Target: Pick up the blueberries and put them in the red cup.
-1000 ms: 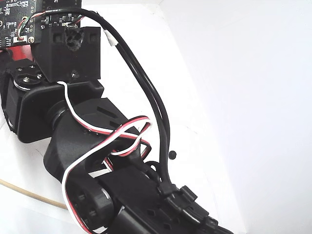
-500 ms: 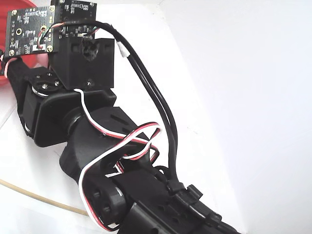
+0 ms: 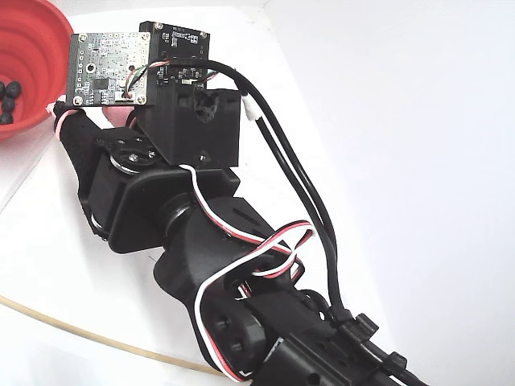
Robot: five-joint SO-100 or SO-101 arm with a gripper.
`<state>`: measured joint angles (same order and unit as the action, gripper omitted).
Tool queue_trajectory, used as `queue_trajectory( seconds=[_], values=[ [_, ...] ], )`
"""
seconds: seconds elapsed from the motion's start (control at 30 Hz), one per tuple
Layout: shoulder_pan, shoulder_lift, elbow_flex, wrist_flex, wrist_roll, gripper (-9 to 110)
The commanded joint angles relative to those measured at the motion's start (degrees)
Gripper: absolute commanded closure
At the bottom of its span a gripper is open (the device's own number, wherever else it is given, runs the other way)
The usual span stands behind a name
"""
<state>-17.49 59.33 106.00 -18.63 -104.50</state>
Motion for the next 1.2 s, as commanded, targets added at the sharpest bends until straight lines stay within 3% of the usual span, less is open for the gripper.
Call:
queue_trajectory(
  seconds=[0.0, 1.17],
  values=[
    [0.62, 10.37, -0.18, 0.18, -0.35, 83],
    [14.5, 18.19, 12.04, 3.87, -8.0, 84]
  ],
)
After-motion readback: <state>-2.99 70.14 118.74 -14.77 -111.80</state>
